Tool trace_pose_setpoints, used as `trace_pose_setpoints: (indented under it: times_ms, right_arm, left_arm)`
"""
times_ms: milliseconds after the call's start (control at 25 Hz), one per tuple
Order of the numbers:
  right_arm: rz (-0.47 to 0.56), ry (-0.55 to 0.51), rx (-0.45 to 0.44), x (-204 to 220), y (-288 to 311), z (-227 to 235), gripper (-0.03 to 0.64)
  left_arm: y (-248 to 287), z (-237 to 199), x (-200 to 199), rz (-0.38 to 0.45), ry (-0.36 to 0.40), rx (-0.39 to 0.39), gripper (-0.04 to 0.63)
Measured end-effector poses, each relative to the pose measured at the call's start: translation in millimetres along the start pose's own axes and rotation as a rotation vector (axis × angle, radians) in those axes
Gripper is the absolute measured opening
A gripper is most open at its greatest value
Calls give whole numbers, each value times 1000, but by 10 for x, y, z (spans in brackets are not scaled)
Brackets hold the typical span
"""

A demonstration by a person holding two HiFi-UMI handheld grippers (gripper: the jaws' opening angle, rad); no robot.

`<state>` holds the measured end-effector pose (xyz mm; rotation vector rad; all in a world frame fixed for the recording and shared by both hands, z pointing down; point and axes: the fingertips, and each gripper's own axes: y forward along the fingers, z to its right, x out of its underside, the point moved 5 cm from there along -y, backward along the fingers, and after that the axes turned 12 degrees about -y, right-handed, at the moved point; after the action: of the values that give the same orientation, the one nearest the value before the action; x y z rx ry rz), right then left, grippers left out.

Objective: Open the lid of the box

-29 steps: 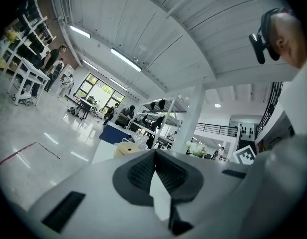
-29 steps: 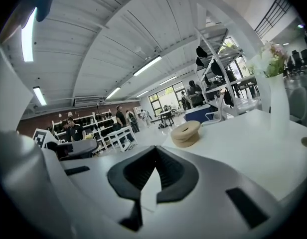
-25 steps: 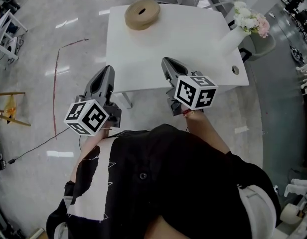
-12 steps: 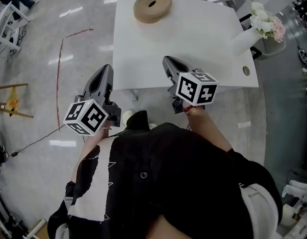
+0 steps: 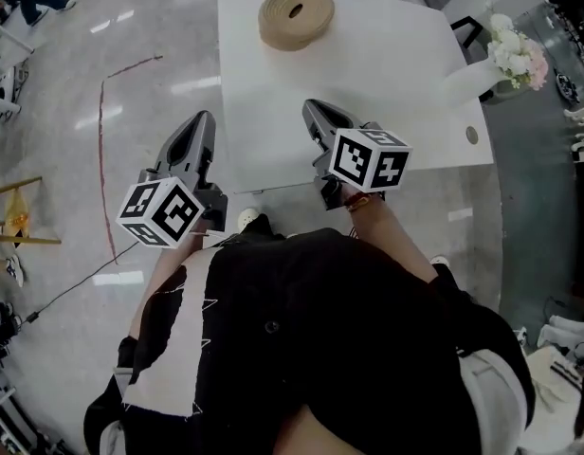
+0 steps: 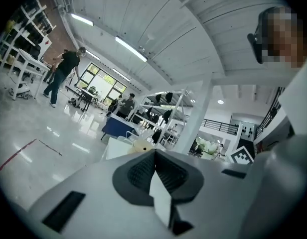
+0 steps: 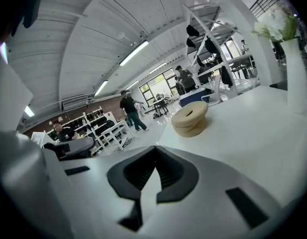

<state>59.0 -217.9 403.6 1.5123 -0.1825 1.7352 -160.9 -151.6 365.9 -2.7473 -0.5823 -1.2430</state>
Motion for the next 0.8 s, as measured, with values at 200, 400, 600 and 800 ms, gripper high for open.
trace_pose_setpoints:
  times_ms: [200, 400, 600, 800]
  right_arm:
    - [23, 13, 49, -179, 270, -12, 3]
    - [42, 19, 83, -278, 527, -2, 3]
    - [12, -7, 103, -292, 727, -30, 3]
    - [-51, -71, 108, -296, 983, 94, 3]
  left_arm:
    - [249, -190, -353, -6, 14, 51, 11]
    - [414, -404, -552, -15, 22, 81, 11]
    - [440, -654, -672, -9, 9, 74, 11]
    - [468, -865, -703, -15, -5, 48, 11]
